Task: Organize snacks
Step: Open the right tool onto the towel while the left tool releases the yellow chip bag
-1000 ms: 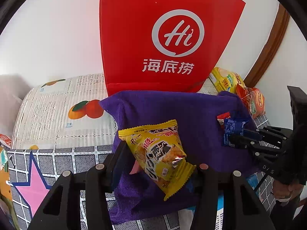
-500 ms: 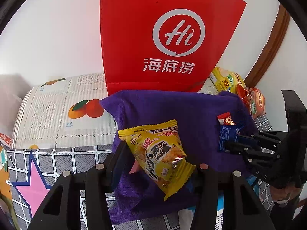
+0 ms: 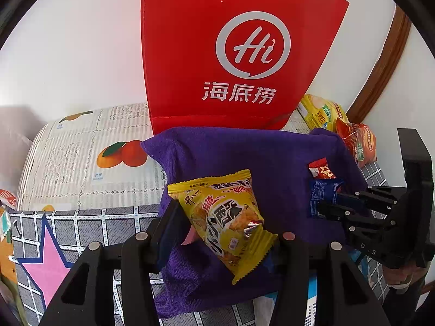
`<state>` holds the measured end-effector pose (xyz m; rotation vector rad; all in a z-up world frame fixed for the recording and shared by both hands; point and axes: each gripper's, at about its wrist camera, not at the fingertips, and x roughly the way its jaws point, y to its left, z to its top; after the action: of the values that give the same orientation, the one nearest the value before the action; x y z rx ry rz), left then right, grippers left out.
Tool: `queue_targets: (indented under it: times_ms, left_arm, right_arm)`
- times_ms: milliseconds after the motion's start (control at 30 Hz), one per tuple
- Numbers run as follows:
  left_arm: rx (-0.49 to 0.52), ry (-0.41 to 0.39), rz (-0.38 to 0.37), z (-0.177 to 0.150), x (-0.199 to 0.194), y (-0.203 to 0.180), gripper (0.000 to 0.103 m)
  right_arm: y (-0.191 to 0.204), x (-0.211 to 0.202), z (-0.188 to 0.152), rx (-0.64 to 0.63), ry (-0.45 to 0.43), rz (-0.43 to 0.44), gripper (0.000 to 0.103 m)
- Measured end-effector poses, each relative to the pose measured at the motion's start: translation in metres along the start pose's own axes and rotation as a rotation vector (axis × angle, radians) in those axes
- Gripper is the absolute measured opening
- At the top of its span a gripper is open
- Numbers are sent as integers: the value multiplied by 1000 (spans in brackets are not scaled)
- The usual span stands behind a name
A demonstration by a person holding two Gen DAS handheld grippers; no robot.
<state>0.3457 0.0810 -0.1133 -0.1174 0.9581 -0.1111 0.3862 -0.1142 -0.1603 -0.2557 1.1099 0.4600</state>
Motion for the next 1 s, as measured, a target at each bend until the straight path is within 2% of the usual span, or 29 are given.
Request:
queue_targets:
  times_ms: [167, 300, 467, 733, 1000]
  left_arm:
    - [5, 0, -1, -1, 0, -1, 49]
    - [9, 1, 0, -1, 1, -2, 49]
    - [17, 1, 0, -2, 2, -4, 49]
    - [25, 5, -11, -3, 3, -7, 49]
    - [50, 17, -3, -6, 9, -15, 51]
  right_arm:
    - [0, -1, 1, -1, 1, -14, 22]
    - [0, -3, 0, -5, -2, -31, 30]
    - [0, -5, 0, -7, -7, -46, 34]
    - [-5, -14, 2, 6, -32, -82, 55]
    - [-17, -34, 4, 52, -114, -79, 55]
